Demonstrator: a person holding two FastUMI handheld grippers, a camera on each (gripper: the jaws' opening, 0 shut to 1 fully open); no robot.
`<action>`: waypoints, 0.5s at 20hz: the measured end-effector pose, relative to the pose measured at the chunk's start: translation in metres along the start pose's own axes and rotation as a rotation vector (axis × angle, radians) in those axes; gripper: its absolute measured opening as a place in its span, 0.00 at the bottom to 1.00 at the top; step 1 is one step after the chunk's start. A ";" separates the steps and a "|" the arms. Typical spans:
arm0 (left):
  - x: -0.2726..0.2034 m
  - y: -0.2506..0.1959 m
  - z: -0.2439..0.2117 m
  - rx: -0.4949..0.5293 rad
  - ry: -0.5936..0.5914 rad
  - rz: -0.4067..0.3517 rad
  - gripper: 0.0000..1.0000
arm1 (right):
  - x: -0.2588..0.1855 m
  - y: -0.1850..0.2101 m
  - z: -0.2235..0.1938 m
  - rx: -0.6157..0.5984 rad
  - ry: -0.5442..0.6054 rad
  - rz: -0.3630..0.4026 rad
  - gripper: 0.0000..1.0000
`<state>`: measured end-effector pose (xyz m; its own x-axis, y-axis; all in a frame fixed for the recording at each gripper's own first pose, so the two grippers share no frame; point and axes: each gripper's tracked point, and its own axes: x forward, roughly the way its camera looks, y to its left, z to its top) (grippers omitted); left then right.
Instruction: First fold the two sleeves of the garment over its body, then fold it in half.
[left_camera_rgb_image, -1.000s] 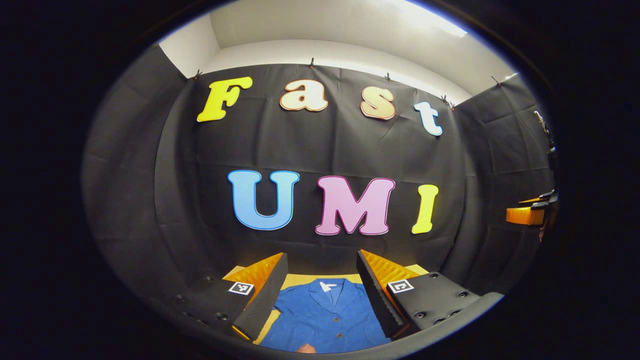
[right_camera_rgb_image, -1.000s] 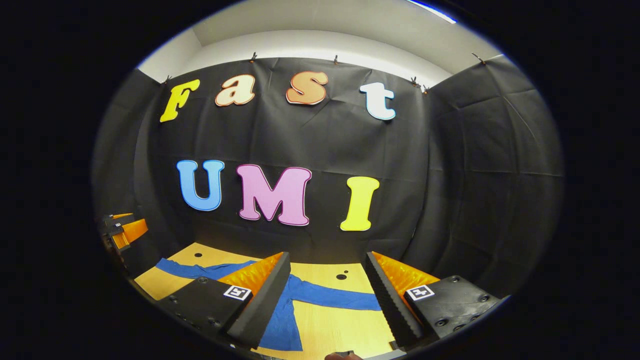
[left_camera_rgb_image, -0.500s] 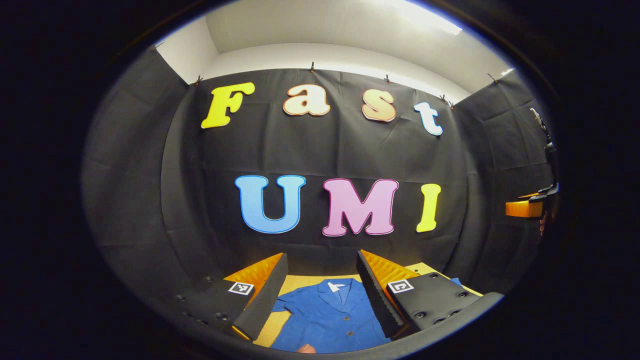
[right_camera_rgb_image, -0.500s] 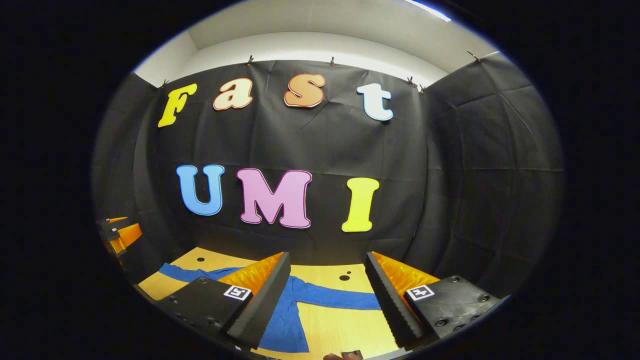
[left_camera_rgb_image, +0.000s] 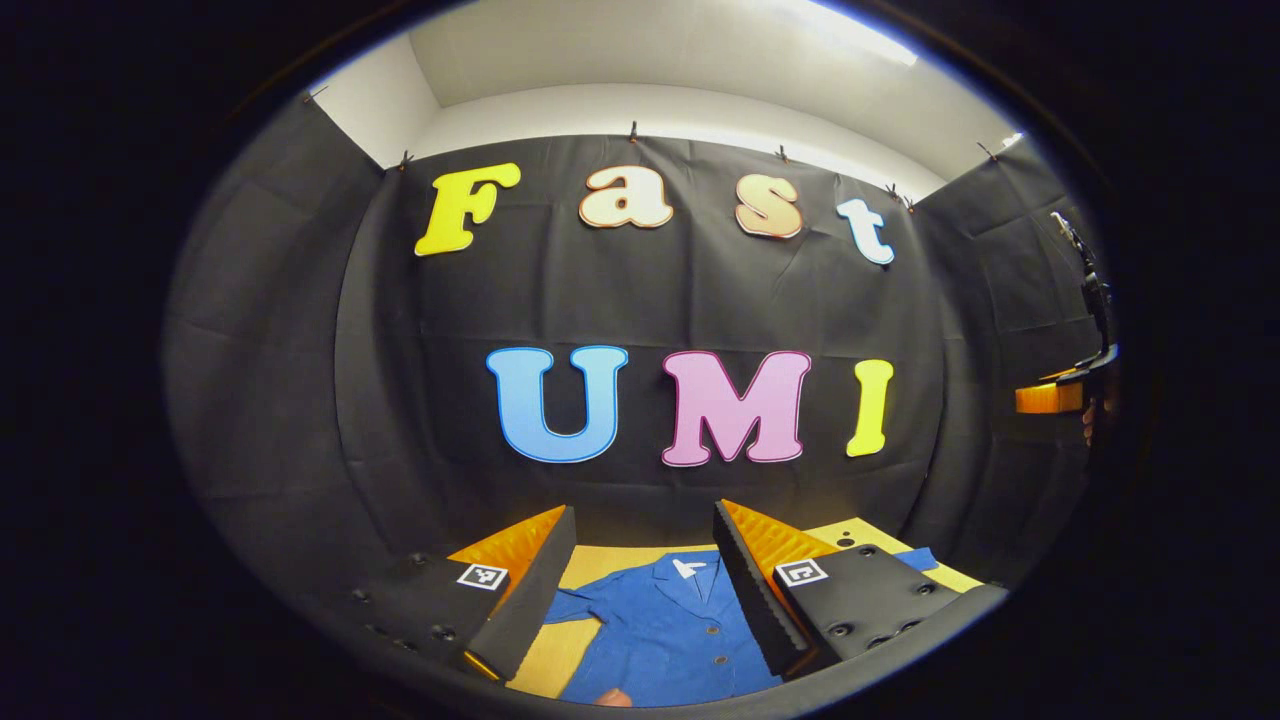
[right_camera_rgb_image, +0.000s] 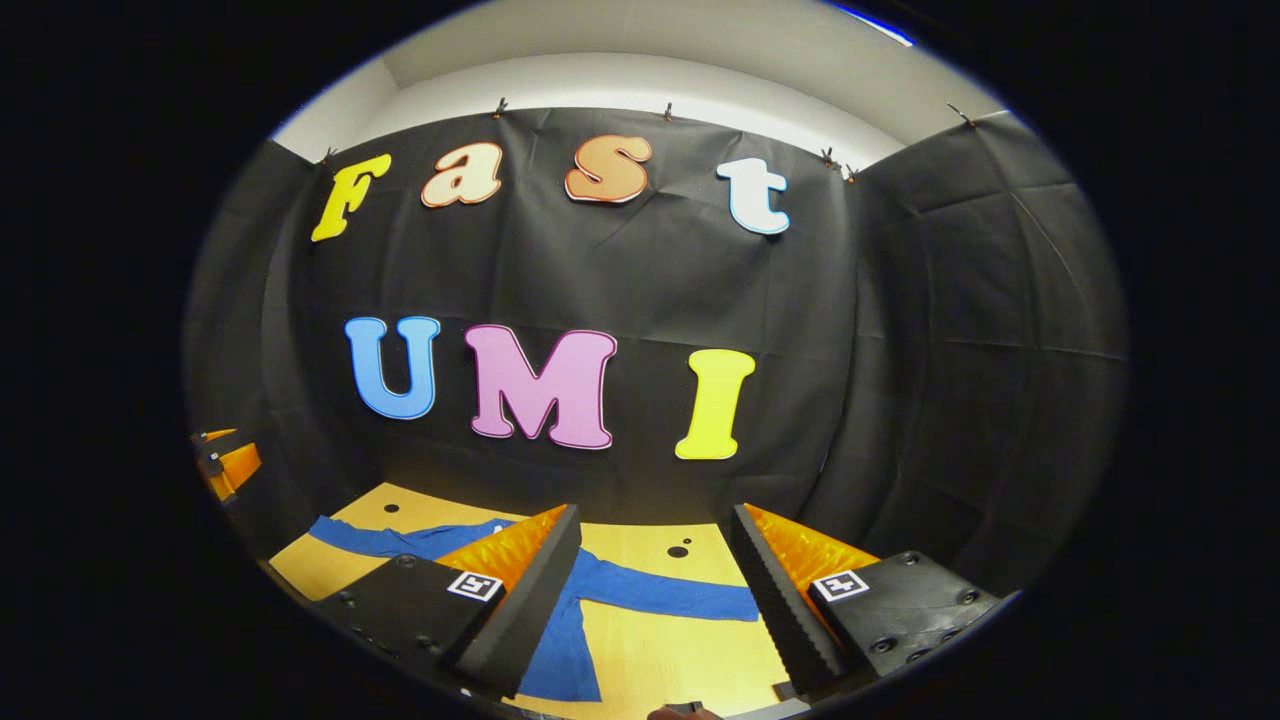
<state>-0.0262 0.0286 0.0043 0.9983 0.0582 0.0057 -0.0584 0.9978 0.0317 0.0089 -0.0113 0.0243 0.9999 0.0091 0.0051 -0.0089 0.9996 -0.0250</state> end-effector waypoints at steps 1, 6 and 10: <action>0.000 0.000 -0.002 -0.010 0.008 -0.001 0.80 | 0.004 -0.004 0.001 -0.004 0.013 -0.004 0.96; -0.006 0.025 -0.016 -0.028 0.023 0.006 0.80 | 0.032 0.003 -0.017 0.018 0.164 0.090 0.96; -0.002 0.026 -0.026 -0.040 0.041 0.024 0.80 | 0.077 -0.016 -0.075 0.041 0.398 0.103 0.96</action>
<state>-0.0294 0.0550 -0.0207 0.9960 0.0825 -0.0345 -0.0828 0.9965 -0.0074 0.0860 -0.0288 -0.0494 0.9177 0.1066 -0.3827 -0.1012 0.9943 0.0343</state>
